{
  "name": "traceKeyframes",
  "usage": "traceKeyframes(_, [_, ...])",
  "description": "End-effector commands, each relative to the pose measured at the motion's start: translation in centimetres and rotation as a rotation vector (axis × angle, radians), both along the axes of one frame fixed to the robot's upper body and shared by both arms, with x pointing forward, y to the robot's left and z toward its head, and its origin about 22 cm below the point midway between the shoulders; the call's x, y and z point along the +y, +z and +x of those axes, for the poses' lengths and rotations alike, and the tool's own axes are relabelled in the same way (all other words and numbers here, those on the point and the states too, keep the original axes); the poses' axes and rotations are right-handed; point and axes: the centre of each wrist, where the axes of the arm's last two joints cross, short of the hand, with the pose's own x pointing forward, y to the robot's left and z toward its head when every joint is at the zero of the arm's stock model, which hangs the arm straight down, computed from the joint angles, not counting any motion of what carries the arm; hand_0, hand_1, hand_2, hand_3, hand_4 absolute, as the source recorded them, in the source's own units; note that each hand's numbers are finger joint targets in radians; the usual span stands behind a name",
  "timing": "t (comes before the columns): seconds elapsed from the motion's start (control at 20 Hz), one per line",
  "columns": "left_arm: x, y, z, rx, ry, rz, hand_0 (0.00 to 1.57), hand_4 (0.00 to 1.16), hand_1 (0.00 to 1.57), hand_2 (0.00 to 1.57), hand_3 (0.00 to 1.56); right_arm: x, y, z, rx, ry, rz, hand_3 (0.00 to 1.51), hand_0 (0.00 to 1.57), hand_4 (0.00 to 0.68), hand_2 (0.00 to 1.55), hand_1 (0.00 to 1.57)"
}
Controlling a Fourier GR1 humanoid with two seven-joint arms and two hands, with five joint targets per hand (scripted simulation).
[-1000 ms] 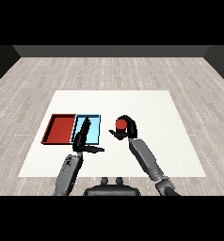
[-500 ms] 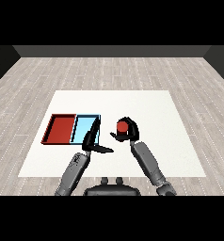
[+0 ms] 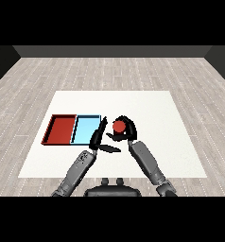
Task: Pick the red can and put it in the red box
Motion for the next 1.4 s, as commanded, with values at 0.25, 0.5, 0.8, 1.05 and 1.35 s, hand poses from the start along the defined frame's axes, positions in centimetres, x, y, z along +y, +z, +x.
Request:
traceKeyframes(0.25, [-1.2, -0.6, 1.3, 0.032, -0.008, 0.068, 0.0, 0.0, 0.0, 0.0, 0.0, 1.4, 1.9, -1.8, -0.04, 0.058, 0.012, 1.4, 1.43, 0.615, 1.44, 1.43])
traceKeyframes(0.5, [-1.5, -0.9, 1.2, 0.028, -0.015, 0.045, 0.0, 0.0, 0.0, 0.0, 0.0, 3.8, 0.9, -0.9, -0.041, 0.055, 0.01, 1.38, 1.45, 0.615, 1.42, 1.45])
traceKeyframes(0.8, [-0.9, -1.2, 2.6, 0.018, -0.037, 0.076, 0.0, 0.0, 0.0, 0.0, 0.0, 2.9, 1.8, -2.3, -0.039, 0.099, 0.034, 1.39, 1.45, 0.594, 1.43, 1.45])
traceKeyframes(1.05, [-2.8, -0.3, -0.7, 0.038, -0.027, 0.046, 0.0, 0.0, 0.0, 0.0, 0.0, 4.4, -0.2, -2.9, -0.043, 0.088, 0.023, 1.4, 1.46, 0.523, 1.45, 1.46])
traceKeyframes(1.35, [-3.6, 0.4, 0.9, 0.047, 0.068, 0.097, 1.3, 0.86, 1.3, 1.32, 1.25, 4.6, 2.5, -4.1, -0.051, 0.113, 0.05, 1.4, 1.51, 0.528, 1.46, 1.51])
